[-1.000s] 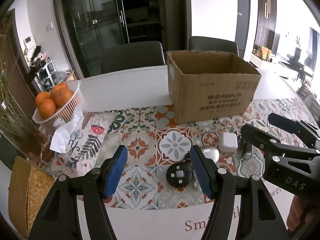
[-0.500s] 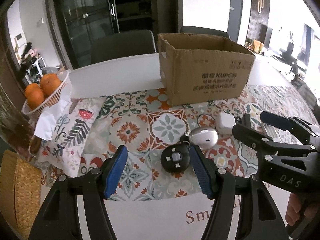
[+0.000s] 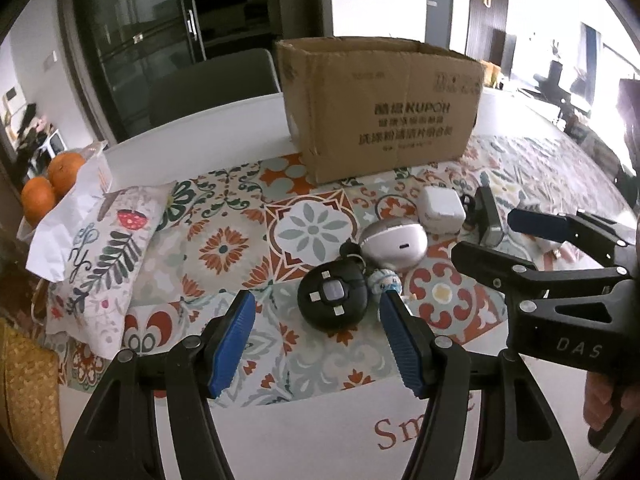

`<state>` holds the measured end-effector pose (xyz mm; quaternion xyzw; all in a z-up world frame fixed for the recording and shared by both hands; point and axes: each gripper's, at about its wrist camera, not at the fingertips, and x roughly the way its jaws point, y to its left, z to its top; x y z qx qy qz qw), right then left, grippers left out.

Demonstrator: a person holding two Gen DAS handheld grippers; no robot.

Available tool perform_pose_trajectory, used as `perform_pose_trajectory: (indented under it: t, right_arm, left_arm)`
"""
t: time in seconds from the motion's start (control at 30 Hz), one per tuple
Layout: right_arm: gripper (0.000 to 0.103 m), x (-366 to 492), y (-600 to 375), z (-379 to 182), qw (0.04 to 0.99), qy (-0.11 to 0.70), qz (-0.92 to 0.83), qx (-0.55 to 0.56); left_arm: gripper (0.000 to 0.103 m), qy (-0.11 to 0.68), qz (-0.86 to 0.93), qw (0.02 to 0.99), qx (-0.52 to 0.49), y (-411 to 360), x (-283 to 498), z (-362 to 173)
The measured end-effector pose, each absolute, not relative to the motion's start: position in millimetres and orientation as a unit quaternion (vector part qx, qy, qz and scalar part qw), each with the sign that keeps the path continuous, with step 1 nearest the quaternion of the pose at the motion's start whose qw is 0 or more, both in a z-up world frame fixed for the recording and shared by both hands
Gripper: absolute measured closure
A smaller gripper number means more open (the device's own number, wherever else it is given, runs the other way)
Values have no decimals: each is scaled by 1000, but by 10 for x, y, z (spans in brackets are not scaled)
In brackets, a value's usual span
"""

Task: Organize rigid objects
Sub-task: 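Move left tool toward black round puck while right tool approaches silver oval case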

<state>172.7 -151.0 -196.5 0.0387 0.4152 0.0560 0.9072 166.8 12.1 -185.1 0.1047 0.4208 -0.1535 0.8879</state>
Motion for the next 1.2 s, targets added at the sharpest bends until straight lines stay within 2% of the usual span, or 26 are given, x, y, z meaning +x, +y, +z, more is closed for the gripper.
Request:
perform_pose_trajectory:
  t: [1.2]
  right_arm:
    - [27, 1955, -1422, -2359, 903, 424, 65, 39]
  left_arm:
    - [39, 437, -203, 870, 109, 33, 2033, -2448]
